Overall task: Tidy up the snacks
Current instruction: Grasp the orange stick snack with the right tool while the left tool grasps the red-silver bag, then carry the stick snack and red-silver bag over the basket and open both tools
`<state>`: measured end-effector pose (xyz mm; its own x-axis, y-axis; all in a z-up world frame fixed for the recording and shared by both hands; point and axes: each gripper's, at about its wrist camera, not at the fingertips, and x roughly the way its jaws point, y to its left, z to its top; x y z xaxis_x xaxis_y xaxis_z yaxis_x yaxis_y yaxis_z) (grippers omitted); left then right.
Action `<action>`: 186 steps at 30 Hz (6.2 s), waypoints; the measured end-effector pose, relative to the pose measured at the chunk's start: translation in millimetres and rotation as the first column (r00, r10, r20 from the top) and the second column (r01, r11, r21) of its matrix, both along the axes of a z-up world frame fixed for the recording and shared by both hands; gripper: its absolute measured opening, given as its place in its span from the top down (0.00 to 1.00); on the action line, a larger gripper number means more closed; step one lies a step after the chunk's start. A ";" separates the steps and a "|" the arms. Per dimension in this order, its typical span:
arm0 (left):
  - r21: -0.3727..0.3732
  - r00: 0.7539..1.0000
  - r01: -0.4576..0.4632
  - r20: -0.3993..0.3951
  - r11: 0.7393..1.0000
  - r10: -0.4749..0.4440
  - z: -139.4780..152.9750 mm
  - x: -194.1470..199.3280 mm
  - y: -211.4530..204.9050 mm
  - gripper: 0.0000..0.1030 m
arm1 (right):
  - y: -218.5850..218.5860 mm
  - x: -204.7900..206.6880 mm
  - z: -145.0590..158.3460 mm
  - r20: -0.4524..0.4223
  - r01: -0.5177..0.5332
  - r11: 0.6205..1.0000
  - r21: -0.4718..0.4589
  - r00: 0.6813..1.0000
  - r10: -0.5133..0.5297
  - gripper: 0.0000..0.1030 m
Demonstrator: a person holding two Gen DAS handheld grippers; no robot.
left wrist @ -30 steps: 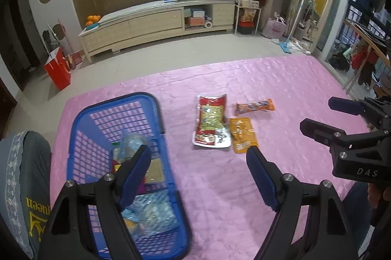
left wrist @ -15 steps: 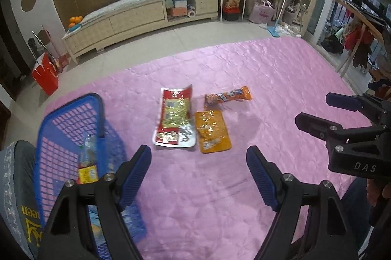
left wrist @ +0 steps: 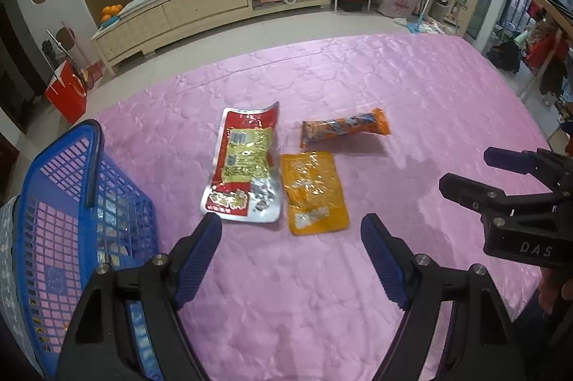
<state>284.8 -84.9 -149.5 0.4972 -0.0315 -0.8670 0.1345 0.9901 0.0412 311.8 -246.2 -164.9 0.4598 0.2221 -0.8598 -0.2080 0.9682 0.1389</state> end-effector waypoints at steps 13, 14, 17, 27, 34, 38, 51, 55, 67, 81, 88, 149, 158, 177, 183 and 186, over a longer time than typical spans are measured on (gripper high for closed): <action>-0.034 0.995 -0.100 -0.032 0.994 0.099 -23.9 51.6 25.3 0.24 | 33.0 66.4 -16.0 0.037 -0.213 0.975 -0.060 0.976 0.215 0.17; -0.038 0.994 -0.106 -0.037 0.994 0.104 -25.9 53.0 25.9 0.24 | 37.7 70.4 -17.7 0.040 -0.248 0.966 -0.073 0.967 0.252 0.17; -0.033 0.992 -0.116 -0.052 0.993 0.115 -34.1 58.3 29.2 0.24 | 51.8 79.7 -25.4 0.053 -0.337 0.930 -0.144 0.936 0.347 0.17; -0.021 0.989 -0.119 -0.090 0.993 0.116 -46.5 67.0 36.8 0.24 | 78.5 102.2 -62.4 -0.020 -0.513 0.832 -0.212 0.853 0.522 0.46; -0.042 0.988 -0.127 -0.093 0.991 0.123 -42.4 68.0 40.3 0.24 | 69.3 89.8 -57.7 0.003 -0.505 0.853 -0.135 0.860 0.509 0.78; -0.040 0.991 -0.106 -0.089 0.994 0.102 -41.1 68.1 37.3 0.24 | 61.0 70.9 -45.7 0.033 -0.438 0.894 -0.090 0.896 0.443 0.78; 0.063 0.995 -0.029 -0.098 0.998 0.035 -46.0 83.1 11.8 0.41 | 38.0 56.1 -43.0 0.026 -0.255 0.965 0.065 0.967 0.254 0.79; 0.094 0.993 -0.042 -0.103 0.995 0.052 -54.7 94.6 7.7 0.47 | 36.4 61.2 -44.4 0.021 -0.245 0.966 0.086 0.969 0.245 0.79; 0.125 0.984 -0.057 -0.161 0.991 0.077 -74.7 97.7 9.3 0.96 | 39.4 58.9 -43.3 0.046 -0.267 0.963 0.047 0.963 0.265 0.79; 0.006 0.998 -0.034 -0.054 0.999 0.035 -24.8 41.3 9.0 1.00 | 41.2 34.8 -26.5 0.044 -0.251 0.967 0.043 0.967 0.250 0.79; -0.042 1.000 -0.017 0.014 0.999 0.018 9.7 5.8 7.6 1.00 | 42.0 11.0 1.9 0.071 -0.231 0.972 0.031 0.971 0.228 0.79; -0.122 0.982 -0.169 0.062 0.978 0.178 39.5 -81.2 227.5 0.99 | 260.2 -43.8 56.9 0.143 -0.424 0.905 0.030 0.898 0.416 0.79; -0.100 0.976 -0.196 0.071 0.975 0.204 37.5 -85.6 235.6 0.59 | 258.0 -45.1 60.3 0.147 -0.426 0.904 0.027 0.896 0.418 0.79; -0.073 0.951 -0.264 0.146 0.962 0.272 72.6 -125.2 257.7 0.24 | 263.5 -72.7 81.9 0.189 -0.479 0.877 0.044 0.866 0.464 0.79; -0.070 0.948 -0.283 0.132 0.956 0.290 65.0 -137.0 268.2 0.23 | 288.0 -80.8 71.1 0.155 -0.524 0.851 0.036 0.844 0.513 0.79; -0.085 0.945 -0.294 0.123 0.952 0.303 60.6 -142.1 273.7 0.23 | 299.5 -86.4 63.8 0.134 -0.543 0.839 0.025 0.834 0.536 0.79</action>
